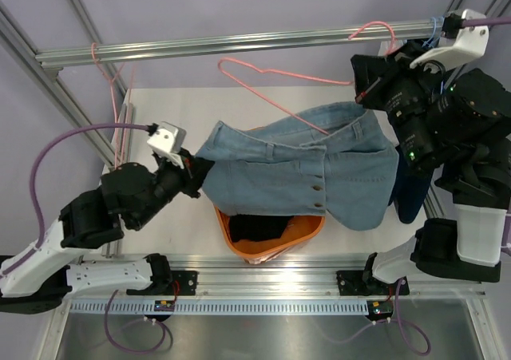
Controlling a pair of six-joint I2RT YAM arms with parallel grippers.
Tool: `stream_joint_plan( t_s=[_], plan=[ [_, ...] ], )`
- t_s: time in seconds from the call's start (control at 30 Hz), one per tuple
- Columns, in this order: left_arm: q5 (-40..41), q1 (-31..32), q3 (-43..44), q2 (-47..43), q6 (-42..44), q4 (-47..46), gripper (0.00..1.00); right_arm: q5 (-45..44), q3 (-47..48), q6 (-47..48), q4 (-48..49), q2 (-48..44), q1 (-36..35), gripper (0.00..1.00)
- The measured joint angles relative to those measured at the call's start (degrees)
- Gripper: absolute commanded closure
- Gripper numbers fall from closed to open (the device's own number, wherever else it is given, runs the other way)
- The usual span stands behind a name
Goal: Remove the skirt from the hanger
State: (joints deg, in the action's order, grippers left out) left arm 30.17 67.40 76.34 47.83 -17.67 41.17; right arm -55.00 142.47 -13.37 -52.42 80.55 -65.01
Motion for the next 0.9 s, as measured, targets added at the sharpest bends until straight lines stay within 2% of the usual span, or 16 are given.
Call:
stream_joint_plan(
  t_s=[0.1,0.17,0.3,0.4,0.47,0.6,0.77,0.9],
  plan=[
    [3.85,0.02,4.50,-1.22,1.95,1.03,1.00,0.57,5.31,3.61,3.78,3.89,0.00,1.00],
    [5.55,0.02,10.88,0.26,3.96,1.77,1.00,0.70,5.20,5.62,8.37,3.96,0.00,1.00],
    [8.09,0.00,22.82,4.50,7.30,1.55,1.00,2.23,-4.44,9.79,23.12,-1.16,0.00,1.00],
    [8.31,0.00,20.68,4.22,7.78,0.00,1.00,3.89,-15.04,11.96,34.97,-6.62,0.00,1.00],
    [8.13,-0.04,16.87,3.69,7.76,-1.46,1.00,4.48,-18.14,12.79,40.70,-8.13,0.00,1.00],
    [6.16,-0.11,9.75,4.72,7.28,-1.86,1.00,7.06,-18.75,13.33,51.47,-7.63,0.20,1.00],
    [-0.92,-0.09,7.23,8.35,7.13,-3.56,1.00,14.34,-22.47,12.70,62.47,-7.41,1.42,1.00],
    [-1.75,-0.11,7.54,8.48,7.17,-3.32,1.00,18.08,-22.36,12.70,67.32,-5.33,2.47,1.00]
  ],
)
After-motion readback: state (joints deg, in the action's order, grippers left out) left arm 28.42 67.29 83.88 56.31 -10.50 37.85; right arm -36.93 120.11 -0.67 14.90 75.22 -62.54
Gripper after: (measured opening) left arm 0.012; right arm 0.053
